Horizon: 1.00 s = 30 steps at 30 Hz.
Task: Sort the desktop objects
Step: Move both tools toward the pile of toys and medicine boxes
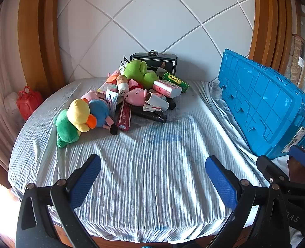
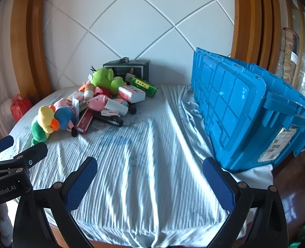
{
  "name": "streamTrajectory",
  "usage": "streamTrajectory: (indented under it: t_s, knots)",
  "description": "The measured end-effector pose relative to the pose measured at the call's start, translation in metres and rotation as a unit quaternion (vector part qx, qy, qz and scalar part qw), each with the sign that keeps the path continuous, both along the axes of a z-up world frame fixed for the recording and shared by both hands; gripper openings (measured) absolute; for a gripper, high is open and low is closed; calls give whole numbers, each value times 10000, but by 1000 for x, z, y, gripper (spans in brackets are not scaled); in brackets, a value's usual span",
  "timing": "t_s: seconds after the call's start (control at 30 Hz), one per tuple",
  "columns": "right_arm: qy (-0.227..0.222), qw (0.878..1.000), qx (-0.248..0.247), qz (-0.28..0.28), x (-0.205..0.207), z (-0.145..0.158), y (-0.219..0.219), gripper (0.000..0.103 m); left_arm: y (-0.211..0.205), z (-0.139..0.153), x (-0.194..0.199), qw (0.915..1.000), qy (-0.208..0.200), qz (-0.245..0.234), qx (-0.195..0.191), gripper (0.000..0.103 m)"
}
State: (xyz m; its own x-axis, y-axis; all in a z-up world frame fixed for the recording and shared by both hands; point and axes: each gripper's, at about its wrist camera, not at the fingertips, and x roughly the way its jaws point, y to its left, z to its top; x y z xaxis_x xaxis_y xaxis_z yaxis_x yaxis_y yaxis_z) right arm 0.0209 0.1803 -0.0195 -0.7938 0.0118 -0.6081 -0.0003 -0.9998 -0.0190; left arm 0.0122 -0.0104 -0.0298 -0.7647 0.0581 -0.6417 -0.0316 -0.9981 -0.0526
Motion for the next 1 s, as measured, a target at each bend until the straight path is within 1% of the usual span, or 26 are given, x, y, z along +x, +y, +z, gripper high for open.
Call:
streamTrajectory:
  t_s: [0.27, 0.47, 0.57, 0.67, 0.8, 0.93, 1.0]
  knots:
    - [-88, 10000, -38, 21, -7, -7, 3, 103, 1, -4, -5, 10000, -77, 27, -42, 102]
    - [-258, 9996, -50, 114, -20, -16, 6, 103, 2, -16, -18, 9994, -297, 156, -18, 102]
    - [-365, 9990, -36, 240, -35, -22, 6, 103, 3, -26, -28, 9985, -463, 277, -13, 102]
    - [-481, 9980, -93, 406, -56, -31, 8, 103, 4, -35, -41, 9970, -626, 448, -106, 102]
    - [-703, 9946, -180, 741, -94, -44, 10, 103, -1, -47, -72, 9928, -913, 773, -60, 102]
    - [-916, 9902, -200, 1033, -137, -59, 19, 103, -10, -71, -109, 9836, -1386, 1150, -15, 102]
    - [-1012, 9876, -200, 1180, -158, -69, 21, 103, -15, -84, -126, 9788, -1544, 1347, -80, 102]
